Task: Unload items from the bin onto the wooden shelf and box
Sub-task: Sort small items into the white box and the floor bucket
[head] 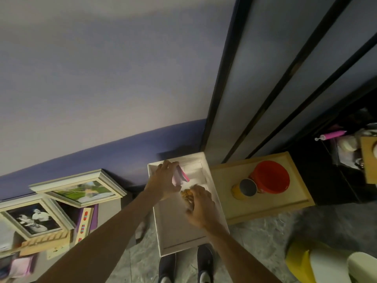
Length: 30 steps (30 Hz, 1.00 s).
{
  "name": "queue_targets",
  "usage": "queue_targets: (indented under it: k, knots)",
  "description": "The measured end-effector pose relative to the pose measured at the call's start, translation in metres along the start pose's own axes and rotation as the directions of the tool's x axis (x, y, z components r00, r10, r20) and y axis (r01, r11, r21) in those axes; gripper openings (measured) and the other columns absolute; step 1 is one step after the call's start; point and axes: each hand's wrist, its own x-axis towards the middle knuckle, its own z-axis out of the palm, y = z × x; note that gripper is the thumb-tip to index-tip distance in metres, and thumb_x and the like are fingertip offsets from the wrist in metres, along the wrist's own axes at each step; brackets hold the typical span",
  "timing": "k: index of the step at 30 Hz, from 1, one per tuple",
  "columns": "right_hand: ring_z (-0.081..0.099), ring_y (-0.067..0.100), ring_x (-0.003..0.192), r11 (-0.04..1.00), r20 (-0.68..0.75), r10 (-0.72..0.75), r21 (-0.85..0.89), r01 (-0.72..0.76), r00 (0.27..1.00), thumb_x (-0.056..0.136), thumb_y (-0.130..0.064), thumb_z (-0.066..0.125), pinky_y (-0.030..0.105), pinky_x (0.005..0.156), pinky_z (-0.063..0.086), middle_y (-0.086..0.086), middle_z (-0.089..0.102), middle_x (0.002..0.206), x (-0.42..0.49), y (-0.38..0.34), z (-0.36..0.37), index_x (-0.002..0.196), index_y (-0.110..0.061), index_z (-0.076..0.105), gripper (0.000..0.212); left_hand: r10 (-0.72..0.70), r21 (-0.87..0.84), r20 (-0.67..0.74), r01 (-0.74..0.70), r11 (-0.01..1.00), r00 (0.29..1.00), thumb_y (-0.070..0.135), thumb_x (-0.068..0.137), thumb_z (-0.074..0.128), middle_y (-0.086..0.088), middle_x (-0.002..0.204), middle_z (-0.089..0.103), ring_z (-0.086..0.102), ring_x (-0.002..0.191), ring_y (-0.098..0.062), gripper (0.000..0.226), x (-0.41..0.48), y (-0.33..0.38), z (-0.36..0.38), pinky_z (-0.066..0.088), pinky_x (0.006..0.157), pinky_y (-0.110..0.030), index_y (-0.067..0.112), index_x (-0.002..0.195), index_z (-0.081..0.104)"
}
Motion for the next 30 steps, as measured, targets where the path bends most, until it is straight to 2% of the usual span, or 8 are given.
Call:
queue_targets:
  k: [2, 6, 12, 15, 18, 22, 26, 30]
  knots:
    - [0.052, 0.022, 0.134, 0.999, -0.062, -0.028, 0.032, 0.03, 0.998, 0.083, -0.041, 0.082, 0.041, 0.104, 0.056, -0.002, 0.052, 0.148, -0.001, -0.01, -0.023, 0.151, -0.028, 0.037, 0.083, -0.001, -0.048, -0.048, -0.001, 0.999, 0.999, 0.051, 0.081, 0.086, 0.006, 0.152, 0.052, 0.056, 0.135, -0.023, 0.084, -0.006, 0.008, -0.027, 0.051, 0.111, -0.038, 0.03, 0.151, 0.045]
    - [0.054, 0.017, 0.131, 0.996, -0.235, -0.047, 0.065, 0.063, 0.971, 0.079, -0.045, 0.081, 0.039, 0.107, 0.054, -0.005, 0.057, 0.145, -0.013, -0.028, -0.07, 0.151, -0.03, 0.044, 0.082, -0.012, -0.168, -0.027, 0.007, 0.986, 1.0, 0.05, 0.079, 0.087, 0.003, 0.149, 0.049, 0.065, 0.119, -0.025, 0.085, -0.016, 0.02, -0.087, 0.055, 0.087, -0.033, 0.035, 0.152, 0.044]
    - [0.054, 0.017, 0.13, 0.994, -0.367, -0.072, 0.053, 0.098, 0.927, 0.083, -0.045, 0.079, 0.036, 0.11, 0.05, -0.004, 0.058, 0.142, -0.045, -0.046, -0.138, 0.146, -0.027, 0.049, 0.072, 0.137, -0.161, -0.084, -0.149, 0.976, 0.987, 0.06, 0.075, 0.086, 0.006, 0.15, 0.051, 0.055, 0.129, -0.02, 0.092, -0.035, 0.054, -0.146, 0.05, 0.109, -0.041, 0.034, 0.152, 0.044]
    - [0.054, 0.017, 0.132, 0.997, -0.44, -0.022, 0.052, 0.05, 0.898, 0.087, -0.047, 0.08, 0.036, 0.115, 0.047, -0.005, 0.057, 0.144, -0.069, -0.047, -0.162, 0.145, -0.029, 0.049, 0.069, 0.204, -0.153, -0.096, -0.217, 0.964, 0.974, 0.07, 0.067, 0.082, 0.009, 0.143, 0.056, 0.056, 0.125, -0.019, 0.094, -0.042, 0.079, -0.16, 0.053, 0.107, -0.045, 0.038, 0.147, 0.046]
    - [0.05, 0.015, 0.137, 0.997, -0.516, 0.026, 0.079, 0.017, 0.856, 0.092, -0.052, 0.074, 0.034, 0.114, 0.043, -0.008, 0.053, 0.149, -0.103, -0.038, -0.186, 0.148, -0.032, 0.047, 0.065, 0.286, -0.19, -0.102, -0.301, 0.935, 0.953, 0.076, 0.063, 0.077, 0.013, 0.134, 0.057, 0.06, 0.117, -0.015, 0.092, -0.054, 0.117, -0.166, 0.057, 0.1, -0.041, 0.039, 0.142, 0.05]
    - [0.05, 0.019, 0.138, 0.995, -0.566, 0.098, 0.084, -0.061, 0.819, 0.091, -0.047, 0.072, 0.041, 0.113, 0.048, -0.007, 0.051, 0.149, -0.153, -0.002, -0.213, 0.145, -0.035, 0.046, 0.061, 0.392, -0.205, -0.091, -0.402, 0.892, 0.915, 0.057, 0.074, 0.086, 0.008, 0.141, 0.057, 0.061, 0.122, -0.016, 0.076, -0.072, 0.182, -0.163, 0.053, 0.102, -0.034, 0.035, 0.139, 0.054]
    - [0.045, 0.017, 0.14, 0.986, -0.624, 0.164, 0.105, -0.126, 0.764, 0.091, -0.062, 0.065, 0.038, 0.113, 0.046, -0.009, 0.049, 0.151, -0.213, 0.051, -0.239, 0.148, -0.036, 0.045, 0.066, 0.491, -0.183, -0.059, -0.493, 0.851, 0.869, 0.059, 0.072, 0.087, 0.009, 0.143, 0.054, 0.057, 0.128, -0.016, 0.081, -0.093, 0.257, -0.137, 0.048, 0.103, -0.03, 0.041, 0.142, 0.051]
    - [0.044, 0.02, 0.142, 0.976, -0.665, 0.214, 0.123, -0.178, 0.716, 0.09, -0.058, 0.062, 0.043, 0.113, 0.047, -0.007, 0.055, 0.148, -0.296, 0.117, -0.263, 0.145, -0.03, 0.054, 0.062, 0.592, -0.178, -0.056, -0.592, 0.786, 0.804, 0.066, 0.076, 0.084, 0.005, 0.147, 0.051, 0.052, 0.133, -0.019, 0.09, -0.135, 0.347, -0.096, 0.049, 0.109, -0.041, 0.033, 0.15, 0.047]
